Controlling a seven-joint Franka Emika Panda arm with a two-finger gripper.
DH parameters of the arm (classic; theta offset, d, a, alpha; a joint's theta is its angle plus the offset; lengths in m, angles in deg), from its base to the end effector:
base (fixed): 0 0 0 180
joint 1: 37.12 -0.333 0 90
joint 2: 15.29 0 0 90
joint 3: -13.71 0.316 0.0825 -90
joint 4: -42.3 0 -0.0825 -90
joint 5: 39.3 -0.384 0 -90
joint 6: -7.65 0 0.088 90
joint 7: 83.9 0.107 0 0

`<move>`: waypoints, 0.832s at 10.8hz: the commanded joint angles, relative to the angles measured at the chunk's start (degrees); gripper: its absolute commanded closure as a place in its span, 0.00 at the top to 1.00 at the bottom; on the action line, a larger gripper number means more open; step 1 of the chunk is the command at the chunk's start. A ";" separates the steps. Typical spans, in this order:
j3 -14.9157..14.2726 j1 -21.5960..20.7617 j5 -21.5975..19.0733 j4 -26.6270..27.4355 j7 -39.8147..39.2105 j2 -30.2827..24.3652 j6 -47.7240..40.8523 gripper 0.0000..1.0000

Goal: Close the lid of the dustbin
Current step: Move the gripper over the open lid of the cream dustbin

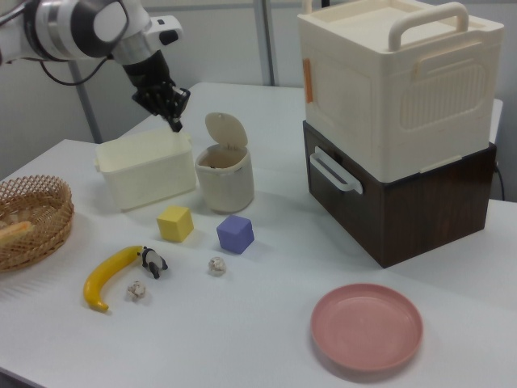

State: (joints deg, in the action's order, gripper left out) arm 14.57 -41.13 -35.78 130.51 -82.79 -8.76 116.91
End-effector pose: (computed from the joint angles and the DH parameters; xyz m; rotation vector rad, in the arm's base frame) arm 0.6176 0.0477 0.6067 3.0687 0.1200 0.3954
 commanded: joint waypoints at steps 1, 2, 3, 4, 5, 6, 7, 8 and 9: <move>-0.07 -0.12 -1.14 -2.70 -0.85 3.92 8.06 0.00; -0.07 -0.12 -1.06 -3.05 -0.85 4.71 10.08 0.00; -0.07 -0.12 -1.14 -4.44 -0.76 5.94 12.71 0.00; -0.07 -0.21 -1.23 -5.76 -0.85 7.35 14.48 0.00; -0.07 -0.21 -1.93 -7.34 -0.85 9.01 16.23 0.00; -0.07 -0.21 -2.46 -8.49 -0.85 10.42 18.51 0.00; -0.07 -0.30 -2.55 -9.02 -0.94 12.09 22.11 0.00; -0.41 -1.26 -2.55 -9.03 -1.02 13.24 24.84 0.00; -0.94 -2.05 -2.55 -9.03 -1.02 14.29 27.21 0.00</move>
State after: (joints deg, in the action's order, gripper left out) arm 14.59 -41.31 -36.91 123.60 -82.79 2.09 139.52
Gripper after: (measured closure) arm 0.991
